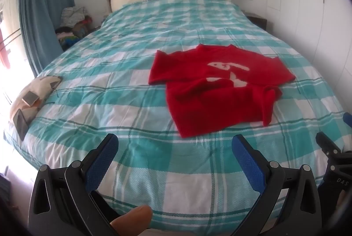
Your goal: Fold small clothes
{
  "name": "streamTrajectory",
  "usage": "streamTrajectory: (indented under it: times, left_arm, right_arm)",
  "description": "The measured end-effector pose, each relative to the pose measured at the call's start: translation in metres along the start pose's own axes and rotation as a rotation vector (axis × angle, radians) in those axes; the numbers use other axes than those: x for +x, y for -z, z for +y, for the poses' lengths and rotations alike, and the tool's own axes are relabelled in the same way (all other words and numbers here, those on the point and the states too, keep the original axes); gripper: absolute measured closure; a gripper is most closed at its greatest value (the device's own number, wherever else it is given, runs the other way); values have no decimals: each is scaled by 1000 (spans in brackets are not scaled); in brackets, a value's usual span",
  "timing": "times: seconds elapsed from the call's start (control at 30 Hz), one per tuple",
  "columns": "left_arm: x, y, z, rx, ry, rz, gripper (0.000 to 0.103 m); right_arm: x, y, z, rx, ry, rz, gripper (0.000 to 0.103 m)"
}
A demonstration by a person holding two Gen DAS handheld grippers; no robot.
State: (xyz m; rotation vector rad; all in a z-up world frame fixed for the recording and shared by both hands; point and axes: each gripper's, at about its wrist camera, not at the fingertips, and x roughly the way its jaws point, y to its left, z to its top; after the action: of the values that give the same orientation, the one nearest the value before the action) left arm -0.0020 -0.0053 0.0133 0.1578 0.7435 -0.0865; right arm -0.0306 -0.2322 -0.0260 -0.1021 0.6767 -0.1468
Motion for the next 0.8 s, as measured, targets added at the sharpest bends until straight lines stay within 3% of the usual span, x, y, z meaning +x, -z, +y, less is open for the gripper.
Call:
streamTrajectory:
  times: [0.8]
  left_arm:
    - [6, 6, -3, -3, 16, 13, 0]
  right_arm:
    - [5, 2, 8, -10, -9, 20, 0]
